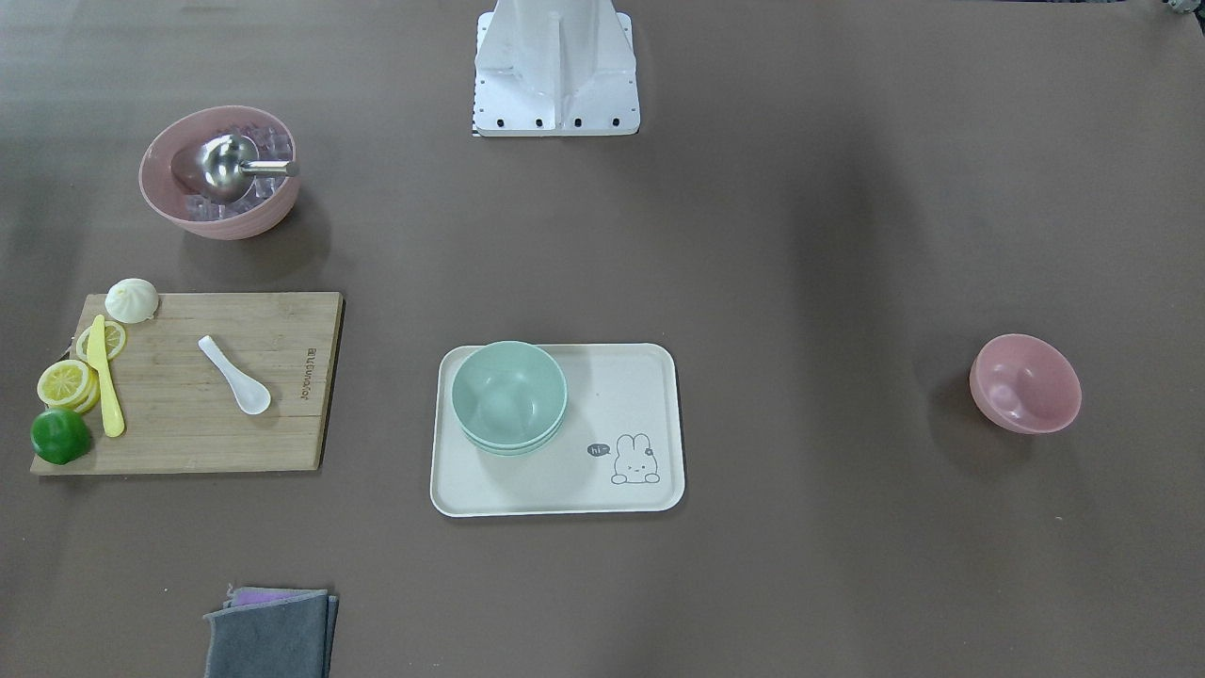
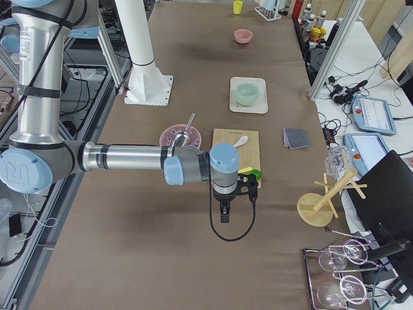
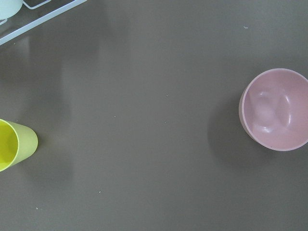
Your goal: Stack pink bowl on green and place spoon
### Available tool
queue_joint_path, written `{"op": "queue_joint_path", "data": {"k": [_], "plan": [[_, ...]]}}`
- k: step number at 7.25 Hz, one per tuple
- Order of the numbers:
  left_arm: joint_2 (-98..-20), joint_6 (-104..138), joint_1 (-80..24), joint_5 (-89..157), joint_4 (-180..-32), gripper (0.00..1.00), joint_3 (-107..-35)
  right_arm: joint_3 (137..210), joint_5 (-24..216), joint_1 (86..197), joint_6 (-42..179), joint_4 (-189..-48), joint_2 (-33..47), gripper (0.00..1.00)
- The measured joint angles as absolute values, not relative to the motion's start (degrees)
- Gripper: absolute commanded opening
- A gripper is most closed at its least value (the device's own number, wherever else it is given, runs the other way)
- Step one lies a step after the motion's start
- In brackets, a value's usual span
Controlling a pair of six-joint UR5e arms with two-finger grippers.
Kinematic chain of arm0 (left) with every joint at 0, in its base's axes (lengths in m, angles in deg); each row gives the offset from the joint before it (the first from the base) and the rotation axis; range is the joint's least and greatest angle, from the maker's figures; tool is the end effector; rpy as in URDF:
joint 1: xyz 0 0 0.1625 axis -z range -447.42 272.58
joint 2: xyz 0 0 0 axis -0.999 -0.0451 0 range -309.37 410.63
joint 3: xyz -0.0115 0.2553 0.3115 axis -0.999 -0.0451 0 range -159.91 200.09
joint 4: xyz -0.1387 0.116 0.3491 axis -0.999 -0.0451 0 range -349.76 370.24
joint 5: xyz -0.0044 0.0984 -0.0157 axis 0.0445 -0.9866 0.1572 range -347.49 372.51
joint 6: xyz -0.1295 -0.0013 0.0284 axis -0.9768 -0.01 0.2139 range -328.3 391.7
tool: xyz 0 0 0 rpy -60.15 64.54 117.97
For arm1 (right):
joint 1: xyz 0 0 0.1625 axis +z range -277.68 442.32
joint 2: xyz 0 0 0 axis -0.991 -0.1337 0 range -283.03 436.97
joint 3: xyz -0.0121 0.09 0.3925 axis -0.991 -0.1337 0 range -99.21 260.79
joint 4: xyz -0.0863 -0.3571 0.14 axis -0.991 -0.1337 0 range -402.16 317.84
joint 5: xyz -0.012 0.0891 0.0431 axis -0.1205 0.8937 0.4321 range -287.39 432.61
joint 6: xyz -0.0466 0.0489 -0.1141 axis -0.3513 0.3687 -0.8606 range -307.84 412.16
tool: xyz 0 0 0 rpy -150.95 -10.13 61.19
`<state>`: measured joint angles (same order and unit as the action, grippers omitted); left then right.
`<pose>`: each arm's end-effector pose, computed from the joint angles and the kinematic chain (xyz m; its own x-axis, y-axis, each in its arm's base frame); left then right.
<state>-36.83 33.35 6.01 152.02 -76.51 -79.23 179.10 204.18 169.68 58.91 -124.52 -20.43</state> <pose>-0.0595 -0.4515 0.6012 0.6524 0.0366 -0.7570 0.0409 0.9957 0.0834 0.0253 -0.4329 0.6394 0.7430 -0.0160 0.6691 -0.0421 0.9966 0.0705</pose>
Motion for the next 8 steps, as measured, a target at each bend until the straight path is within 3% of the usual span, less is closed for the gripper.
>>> {"op": "queue_joint_path", "data": {"k": [6,8], "plan": [[-37.87,33.50,5.94,152.04,-78.52,0.99,-79.21,181.61,209.28,169.57,59.27,-123.86,-18.32,1.00],[-41.37,33.06,4.98,152.86,-81.24,0.99,-75.04,182.99,209.56,168.88,62.96,-123.88,-15.54,0.99]]}}
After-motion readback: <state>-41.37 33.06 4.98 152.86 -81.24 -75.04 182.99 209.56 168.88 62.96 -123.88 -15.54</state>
